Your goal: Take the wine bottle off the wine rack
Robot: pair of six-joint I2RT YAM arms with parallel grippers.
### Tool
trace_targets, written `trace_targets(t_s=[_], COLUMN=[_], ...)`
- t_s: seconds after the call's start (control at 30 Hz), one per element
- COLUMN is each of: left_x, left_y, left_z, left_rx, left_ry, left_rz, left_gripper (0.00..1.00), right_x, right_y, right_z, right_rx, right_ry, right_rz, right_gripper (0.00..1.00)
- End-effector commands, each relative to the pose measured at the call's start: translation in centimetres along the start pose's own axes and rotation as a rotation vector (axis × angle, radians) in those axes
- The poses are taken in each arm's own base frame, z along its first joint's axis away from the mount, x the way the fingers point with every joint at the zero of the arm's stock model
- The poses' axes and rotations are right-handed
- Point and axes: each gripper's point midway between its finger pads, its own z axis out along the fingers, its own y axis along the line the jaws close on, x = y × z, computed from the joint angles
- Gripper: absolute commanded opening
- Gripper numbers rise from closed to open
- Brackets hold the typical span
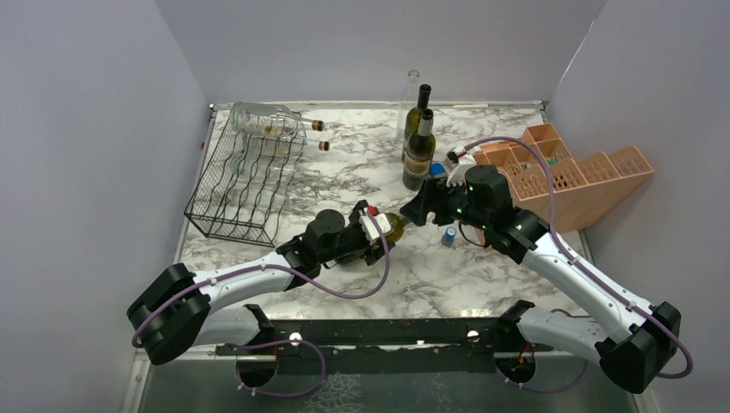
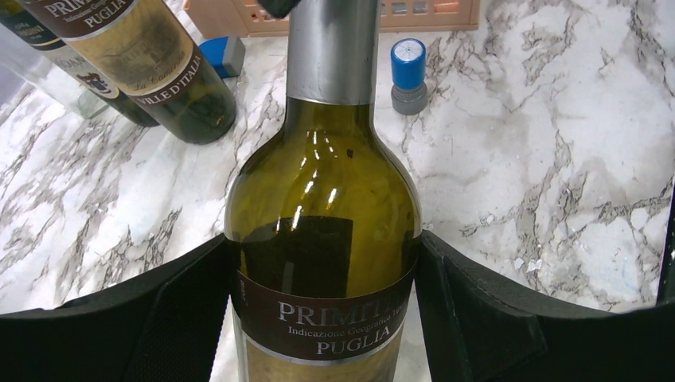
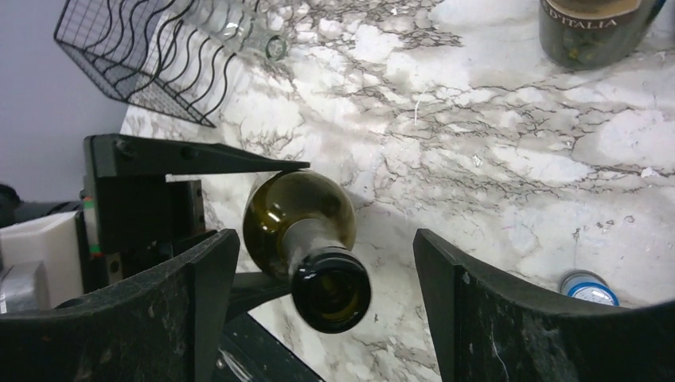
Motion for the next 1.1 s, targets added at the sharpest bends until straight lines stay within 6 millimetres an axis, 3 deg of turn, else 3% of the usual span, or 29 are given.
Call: trace_targets(t_s=[0.0, 0.1, 0.33, 0.47, 0.63, 0.77, 0.93, 1.07], left_x=[-4.2, -4.5, -4.6, -4.8, -5.1, -5.6, -7.0, -8.5], left_y=[1.3, 1.2, 1.5, 1.4, 1.3, 1.1, 0.5, 0.7], left_z=[-0.4, -0.5, -0.4, -0.3, -0.2, -0.2, -0.7, -1.6], left_rx=[-0.070, -0.063, -0.075, -0.072, -0.063, -0.051, -0.004, -0.009], left_ry=[-0.152, -0.162, -0.162, -0.165, -0.172, -0.181, -0.199, -0.241], left_rz=[-0.044, -0.050, -0.064, -0.074, -0.089, -0.106, -0.101, -0.083], left_gripper=[0.54, 0.54, 0.54, 0.54, 0.57, 0.69, 0.99, 0.99], right_x=[-2.3, -2.0, -0.7, -0.2, 0.2, -0.5, -2.5, -5.1], right_y=[0.0, -0.1, 1.8, 1.5, 1.8, 1.9, 0.7, -0.2], right_z=[1.3, 2.1, 3.6, 4.3, 4.9, 4.8, 3.7, 2.3], right_rx=[0.009, -0.001, -0.143, -0.137, -0.159, -0.159, -0.057, 0.043], right_ry=[-0.146, -0.154, -0.114, -0.096, -0.063, -0.087, -0.142, -0.197], right_rz=[0.125, 0.157, 0.159, 0.145, 0.118, 0.103, 0.040, -0.023], right_gripper=[0.83, 0.80, 0.60, 0.55, 0.42, 0.25, 0.13, 0.11])
